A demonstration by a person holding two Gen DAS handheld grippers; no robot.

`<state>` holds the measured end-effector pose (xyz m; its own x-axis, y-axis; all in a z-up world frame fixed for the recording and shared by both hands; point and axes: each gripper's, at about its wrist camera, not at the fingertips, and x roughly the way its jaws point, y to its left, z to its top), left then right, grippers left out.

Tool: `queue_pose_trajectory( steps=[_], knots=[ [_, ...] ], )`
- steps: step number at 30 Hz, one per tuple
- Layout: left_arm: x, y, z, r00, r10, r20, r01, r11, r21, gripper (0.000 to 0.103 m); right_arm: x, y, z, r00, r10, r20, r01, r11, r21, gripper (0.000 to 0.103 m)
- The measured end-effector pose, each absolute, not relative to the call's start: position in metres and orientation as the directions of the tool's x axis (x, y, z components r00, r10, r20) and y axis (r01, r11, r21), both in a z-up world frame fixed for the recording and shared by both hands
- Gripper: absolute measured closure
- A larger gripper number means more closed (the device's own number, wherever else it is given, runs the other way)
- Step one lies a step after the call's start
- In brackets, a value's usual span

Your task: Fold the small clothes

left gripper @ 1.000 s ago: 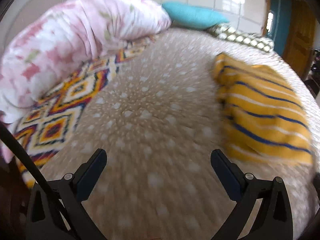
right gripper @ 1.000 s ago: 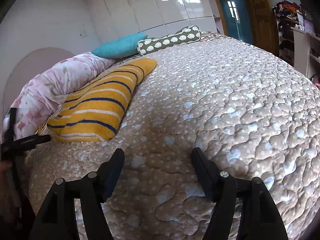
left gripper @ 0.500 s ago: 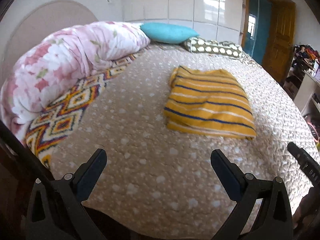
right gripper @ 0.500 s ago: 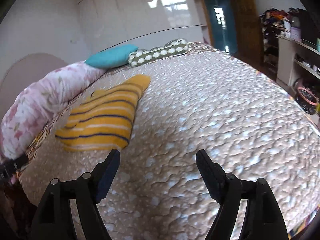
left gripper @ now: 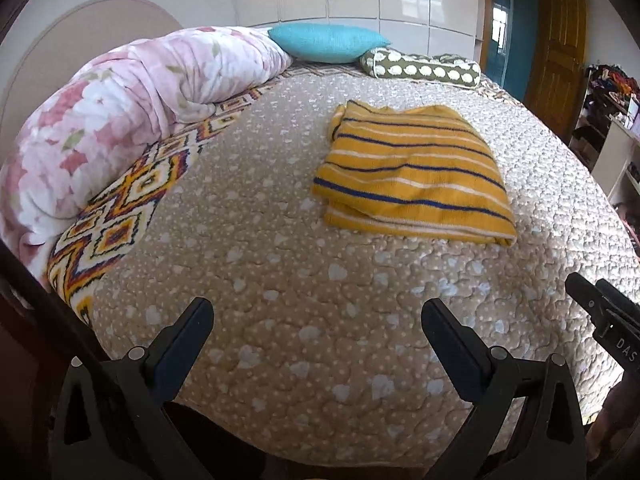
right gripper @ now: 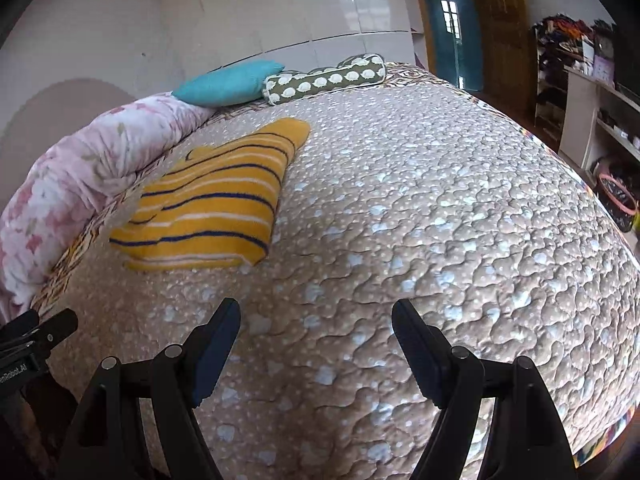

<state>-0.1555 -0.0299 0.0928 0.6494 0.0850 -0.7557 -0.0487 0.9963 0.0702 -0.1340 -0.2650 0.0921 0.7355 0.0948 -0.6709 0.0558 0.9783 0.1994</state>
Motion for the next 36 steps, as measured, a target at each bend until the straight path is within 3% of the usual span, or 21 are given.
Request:
queue_pose_trajectory(
  steps=[29, 36],
  knots=[
    [-0.147, -0.027, 0.06, 0.561, 0.053, -0.826, -0.017, 0.998, 0.052, 0.0, -0.13, -0.247, 0.08, 0.712, 0.089, -0.696, 0.007, 0.991, 0.135, 0.021],
    [-0.145, -0.028, 0.053, 0.541, 0.04, -0.84, -0.01, 0.999, 0.042, 0.0, -0.103, -0.248, 0.106, 0.736, 0.15, -0.66, -0.03, 0.981, 0.19, 0.021]
  ],
)
